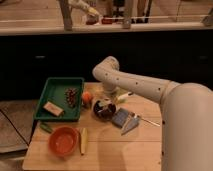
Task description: Wipe purple bowl with brush
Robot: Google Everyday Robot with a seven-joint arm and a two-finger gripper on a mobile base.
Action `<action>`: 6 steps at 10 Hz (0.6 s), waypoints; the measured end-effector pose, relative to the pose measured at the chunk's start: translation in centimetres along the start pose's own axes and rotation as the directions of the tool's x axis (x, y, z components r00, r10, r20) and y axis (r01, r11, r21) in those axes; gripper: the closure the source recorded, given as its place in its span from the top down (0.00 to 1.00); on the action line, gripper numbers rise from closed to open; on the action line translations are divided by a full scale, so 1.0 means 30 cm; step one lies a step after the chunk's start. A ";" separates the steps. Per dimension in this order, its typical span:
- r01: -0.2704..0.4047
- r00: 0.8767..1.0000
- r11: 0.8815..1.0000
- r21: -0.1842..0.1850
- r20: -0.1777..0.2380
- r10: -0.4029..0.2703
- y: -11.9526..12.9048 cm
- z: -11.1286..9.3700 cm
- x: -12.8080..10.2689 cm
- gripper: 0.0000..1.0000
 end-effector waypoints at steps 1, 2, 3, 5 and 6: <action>-0.008 1.000 1.000 -0.007 0.002 0.008 0.004 0.014 0.006 0.02; -0.015 1.000 1.000 -0.011 0.003 0.015 0.006 0.024 0.015 0.02; -0.026 1.000 0.999 -0.019 0.006 0.026 0.007 0.038 0.024 0.02; -0.044 0.999 0.999 -0.029 0.005 0.045 0.006 0.054 0.045 0.02; -0.056 0.998 0.998 -0.029 0.002 0.056 -0.004 0.056 0.057 0.02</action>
